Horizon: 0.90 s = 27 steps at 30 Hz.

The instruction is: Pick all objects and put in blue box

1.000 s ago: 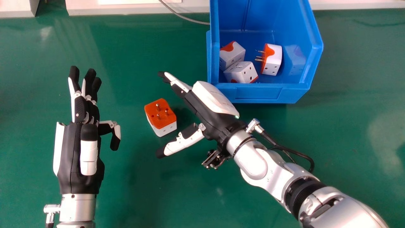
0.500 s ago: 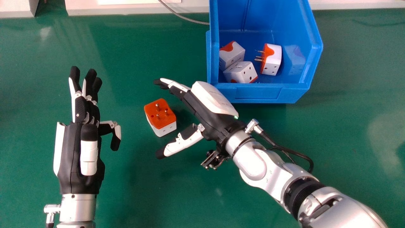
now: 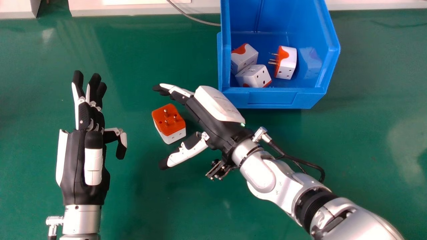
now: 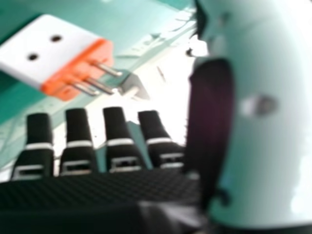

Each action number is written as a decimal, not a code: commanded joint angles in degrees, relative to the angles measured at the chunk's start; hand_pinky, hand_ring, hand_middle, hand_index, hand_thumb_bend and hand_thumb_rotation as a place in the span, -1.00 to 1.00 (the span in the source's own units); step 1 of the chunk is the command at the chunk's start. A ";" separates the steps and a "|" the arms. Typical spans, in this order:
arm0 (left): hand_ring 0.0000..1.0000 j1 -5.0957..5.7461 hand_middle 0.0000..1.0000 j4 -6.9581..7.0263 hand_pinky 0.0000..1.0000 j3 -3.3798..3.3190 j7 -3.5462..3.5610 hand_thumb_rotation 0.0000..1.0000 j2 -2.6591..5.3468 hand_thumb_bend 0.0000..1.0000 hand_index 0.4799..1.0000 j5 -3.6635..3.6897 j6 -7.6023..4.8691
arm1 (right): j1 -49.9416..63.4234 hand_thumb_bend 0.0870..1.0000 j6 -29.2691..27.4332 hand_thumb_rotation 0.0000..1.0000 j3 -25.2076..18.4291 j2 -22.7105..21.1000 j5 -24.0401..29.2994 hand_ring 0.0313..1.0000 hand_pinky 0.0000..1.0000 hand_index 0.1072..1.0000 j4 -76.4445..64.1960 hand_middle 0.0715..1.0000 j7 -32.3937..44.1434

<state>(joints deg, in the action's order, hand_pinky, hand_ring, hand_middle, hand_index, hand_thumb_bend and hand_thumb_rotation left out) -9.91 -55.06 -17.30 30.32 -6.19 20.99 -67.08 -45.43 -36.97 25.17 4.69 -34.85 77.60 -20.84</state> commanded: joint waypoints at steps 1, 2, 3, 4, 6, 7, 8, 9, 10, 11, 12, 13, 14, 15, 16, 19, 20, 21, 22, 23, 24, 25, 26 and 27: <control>1.00 0.17 1.00 0.54 -1.00 -0.19 -0.04 0.92 0.05 1.00 1.00 -0.15 -1.41 | -1.65 0.98 -1.14 -0.70 0.14 1.04 -0.10 0.66 0.60 0.68 -0.71 0.68 -0.99; 1.00 0.16 1.00 0.52 -1.00 -0.18 -0.02 0.92 0.05 1.00 1.00 -0.09 -1.42 | -1.64 0.97 -1.17 -0.71 0.18 1.10 -0.09 0.66 0.61 0.68 -0.69 0.67 -1.00; 1.00 0.16 1.00 0.58 -1.00 -0.20 0.01 0.92 0.02 1.00 1.00 0.02 -1.44 | -1.64 0.97 -1.21 -0.71 0.25 1.13 -0.12 0.66 0.61 0.68 -0.68 0.67 -1.04; 1.00 0.18 1.00 0.63 -1.00 -0.21 0.04 0.92 -0.01 1.00 1.00 0.09 -1.46 | -1.64 0.97 -1.21 -0.71 0.23 1.20 -0.06 0.66 0.61 0.68 -0.66 0.67 -0.98; 1.00 0.13 1.00 0.40 -1.00 -0.28 0.15 0.92 -0.06 1.00 1.00 0.20 -1.52 | -1.70 0.93 -1.14 -0.74 0.36 1.27 -0.23 0.64 0.59 0.65 -0.64 0.65 -1.27; 1.00 0.09 1.00 0.23 -1.00 -0.33 0.26 0.92 -0.07 1.00 1.00 0.30 -1.54 | -1.71 0.93 -1.08 -0.74 0.42 1.29 -0.34 0.64 0.59 0.65 -0.64 0.65 -1.49; 1.00 0.07 1.00 0.08 -1.00 -0.38 0.34 0.92 -0.09 1.00 1.00 0.36 -1.54 | -1.72 0.92 -1.12 -0.77 0.48 1.25 -0.49 0.62 0.57 0.63 -0.65 0.63 -1.82; 1.00 0.07 1.00 -0.05 -1.00 -0.40 0.35 0.92 -0.08 1.00 1.00 0.35 -1.58 | -1.69 0.88 -1.24 -0.80 0.50 1.20 -0.65 0.59 0.54 0.59 -0.68 0.59 -2.31; 1.00 0.07 1.00 -0.14 -1.00 -0.42 0.35 0.92 -0.08 1.00 1.00 0.33 -1.61 | -1.67 0.84 -1.35 -0.83 0.49 1.17 -0.75 0.55 0.51 0.54 -0.70 0.55 -2.63; 1.00 0.04 1.00 -0.13 -1.00 -0.43 0.35 0.92 -0.09 1.00 1.00 0.33 -1.59 | -1.62 0.84 -1.52 -0.83 0.56 1.17 -0.94 0.55 0.51 0.54 -0.75 0.55 -3.40; 1.00 0.03 1.00 -0.02 -1.00 -0.41 0.34 0.92 -0.09 1.00 1.00 0.34 -1.53 | -1.58 0.80 -1.67 -0.86 0.69 1.19 -1.20 0.51 0.47 0.48 -0.80 0.50 -4.27; 1.00 0.02 1.00 0.07 -1.00 -0.40 0.36 0.92 -0.09 1.00 1.00 0.37 -1.48 | -1.56 0.80 -1.76 -0.86 0.76 1.22 -1.44 0.51 0.47 0.48 -0.81 0.50 -4.89; 1.00 0.01 1.00 0.13 -1.00 -0.40 0.38 0.92 -0.10 1.00 1.00 0.42 -1.36 | -1.53 0.75 -1.97 -0.89 0.82 1.28 -1.65 0.44 0.40 0.41 -0.81 0.43 -5.55; 1.00 0.00 1.00 0.13 -1.00 -0.41 0.27 0.92 -0.15 1.00 1.00 0.33 -1.34 | -1.51 0.75 -2.25 -0.89 0.92 1.33 -1.88 0.44 0.40 0.41 -0.80 0.43 -6.22; 1.00 -0.01 1.00 0.12 -1.00 -0.42 0.20 0.92 -0.19 1.00 1.00 0.25 -1.33 | -1.49 0.75 -2.45 -0.89 1.00 1.37 -2.02 0.44 0.40 0.41 -0.78 0.43 -6.67; 1.00 0.14 1.00 0.53 -1.00 -0.36 0.27 0.92 -0.25 1.00 1.00 0.32 -1.33 | -1.51 0.59 -2.58 -0.86 1.45 1.52 -2.35 0.37 0.33 0.30 -0.65 0.37 -7.77; 1.00 0.26 1.00 0.81 -1.00 -0.31 0.36 0.92 -0.26 1.00 1.00 0.40 -1.33 | -1.53 0.59 -2.48 -0.86 1.71 1.56 -2.49 0.37 0.33 0.30 -0.62 0.37 -8.07; 1.00 0.34 1.00 0.90 -1.00 -0.29 0.35 0.92 -0.30 1.00 1.00 0.38 -1.35 | -1.57 0.59 -2.43 -0.86 1.97 1.56 -2.62 0.37 0.33 0.30 -0.62 0.37 -8.29; 1.00 0.38 1.00 0.94 -1.00 -0.30 0.35 0.92 -0.34 1.00 1.00 0.37 -1.34 | -1.61 0.46 -2.40 -0.89 2.16 1.57 -2.70 0.29 0.24 0.21 -0.61 0.28 -8.44; 1.00 0.36 1.00 0.89 -1.00 -0.32 0.41 0.92 -0.39 1.00 1.00 0.41 -1.31 | -1.71 0.46 -2.32 -0.89 2.28 1.52 -2.75 0.29 0.24 0.21 -0.60 0.28 -8.30; 1.00 0.35 1.00 0.87 -1.00 -0.34 0.44 0.92 -0.41 1.00 1.00 0.43 -1.28 | -1.79 0.46 -2.27 -0.89 2.34 1.48 -2.79 0.29 0.24 0.21 -0.59 0.28 -8.20; 1.00 0.36 1.00 0.90 -1.00 -0.33 0.46 0.92 -0.40 1.00 1.00 0.44 -1.28 | -1.87 0.36 -2.19 -0.91 2.37 1.46 -2.87 0.21 0.16 0.14 -0.57 0.20 -8.09; 1.00 0.35 1.00 0.92 -1.00 -0.31 0.44 0.92 -0.42 1.00 1.00 0.39 -1.23 | -1.97 0.36 -2.12 -0.91 2.34 1.38 -2.90 0.21 0.16 0.14 -0.54 0.20 -7.85; 1.00 0.33 1.00 0.95 -1.00 -0.31 0.48 0.92 -0.44 1.00 1.00 0.42 -1.19 | -2.04 0.36 -2.09 -0.91 2.32 1.32 -2.95 0.21 0.16 0.14 -0.53 0.20 -7.73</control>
<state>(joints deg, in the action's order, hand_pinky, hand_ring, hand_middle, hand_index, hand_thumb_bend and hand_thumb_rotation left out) -9.66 -55.04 -17.35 30.53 -6.22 21.15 -67.20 -45.49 -38.37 27.58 5.74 -38.03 77.60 -28.11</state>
